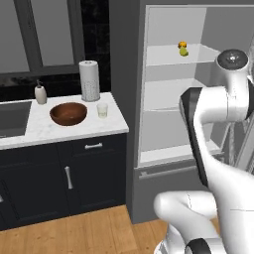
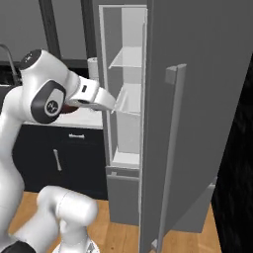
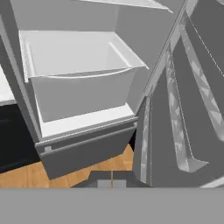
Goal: Grab a lemon wedge from the fridge and one ice cube from the ice bowl, and put them in the glass of lemonade.
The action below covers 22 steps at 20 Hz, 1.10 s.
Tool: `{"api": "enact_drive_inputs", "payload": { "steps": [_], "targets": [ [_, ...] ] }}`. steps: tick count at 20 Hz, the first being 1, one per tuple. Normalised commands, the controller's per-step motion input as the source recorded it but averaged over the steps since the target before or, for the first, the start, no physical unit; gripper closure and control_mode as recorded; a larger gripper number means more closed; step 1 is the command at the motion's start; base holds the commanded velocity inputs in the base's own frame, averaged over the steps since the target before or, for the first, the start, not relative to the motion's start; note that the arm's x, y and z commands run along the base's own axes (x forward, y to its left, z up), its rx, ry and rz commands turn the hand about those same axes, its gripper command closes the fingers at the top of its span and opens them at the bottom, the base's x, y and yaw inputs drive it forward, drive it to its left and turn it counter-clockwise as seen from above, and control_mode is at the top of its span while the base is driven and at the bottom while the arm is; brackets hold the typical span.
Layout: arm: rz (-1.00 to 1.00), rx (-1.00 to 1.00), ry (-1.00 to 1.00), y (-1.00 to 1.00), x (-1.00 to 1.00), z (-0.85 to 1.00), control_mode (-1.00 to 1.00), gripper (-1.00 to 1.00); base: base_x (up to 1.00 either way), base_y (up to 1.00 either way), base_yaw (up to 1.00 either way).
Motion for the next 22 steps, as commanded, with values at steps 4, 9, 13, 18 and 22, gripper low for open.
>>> {"api": "enact_drive_inputs", "payload": {
  "steps": [4, 9, 13, 18, 22],
  "targets": [
    [0.0, 0.0, 0.2, -0.47, 1.0, -0.46, -1.0, 1.0, 0.0, 0.0, 0.0],
    [0.0, -0.02, 0.13, -0.48, 0.76, -0.39, -1.0, -1.0, 0.0, 0.0, 0.0],
    [0.0, -0.12, 0.0, -0.53, 0.5, -0.49, -1.0, -1.0, 0.0, 0.0, 0.0],
    [0.0, -0.21, 0.01, -0.71, 0.66, -0.58, -1.0, -1.0, 0.0, 0.0, 0.0],
    [0.0, -0.11, 0.18, -0.91, 0.96, -0.23, -1.0, -1.0, 0.0, 0.0, 0.0]
  ]
}}
